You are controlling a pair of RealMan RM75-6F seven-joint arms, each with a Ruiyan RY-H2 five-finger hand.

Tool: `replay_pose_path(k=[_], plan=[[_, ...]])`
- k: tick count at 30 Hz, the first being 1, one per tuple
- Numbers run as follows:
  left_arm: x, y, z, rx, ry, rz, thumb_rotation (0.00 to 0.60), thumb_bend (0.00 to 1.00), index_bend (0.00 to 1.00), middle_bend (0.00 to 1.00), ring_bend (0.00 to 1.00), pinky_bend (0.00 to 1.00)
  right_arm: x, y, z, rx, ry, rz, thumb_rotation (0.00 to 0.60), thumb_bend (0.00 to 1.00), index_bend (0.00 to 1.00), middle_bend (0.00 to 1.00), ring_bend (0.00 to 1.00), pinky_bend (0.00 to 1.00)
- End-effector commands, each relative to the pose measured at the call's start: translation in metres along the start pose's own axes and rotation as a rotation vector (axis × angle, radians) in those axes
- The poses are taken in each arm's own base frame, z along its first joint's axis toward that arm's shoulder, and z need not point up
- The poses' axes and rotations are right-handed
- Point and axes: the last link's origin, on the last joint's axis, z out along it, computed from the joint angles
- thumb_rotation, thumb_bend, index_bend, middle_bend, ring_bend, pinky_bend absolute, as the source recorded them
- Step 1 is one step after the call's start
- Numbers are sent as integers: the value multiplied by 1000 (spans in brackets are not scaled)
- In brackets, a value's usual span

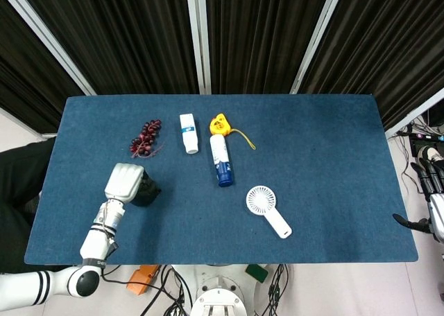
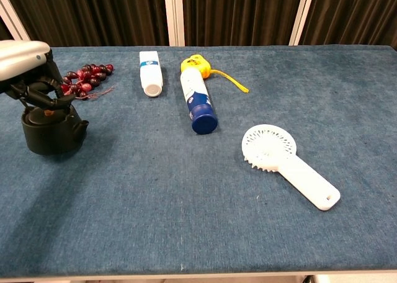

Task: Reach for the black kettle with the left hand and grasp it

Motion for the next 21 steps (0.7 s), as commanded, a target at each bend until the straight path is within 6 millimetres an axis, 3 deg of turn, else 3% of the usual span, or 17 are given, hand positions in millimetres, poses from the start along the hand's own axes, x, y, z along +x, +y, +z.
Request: replay_pose_path(k=[1, 21], plan=[[3, -1, -2, 0, 11, 6, 518, 434, 1000, 1000, 993, 588, 1, 0, 0, 0, 2, -1, 600, 0, 0, 29, 0, 0], [21, 1, 3, 17, 74, 82, 548, 439, 1000, 1000, 994, 588, 1, 3, -3, -5, 5, 1, 600, 0, 0, 29, 0, 0]])
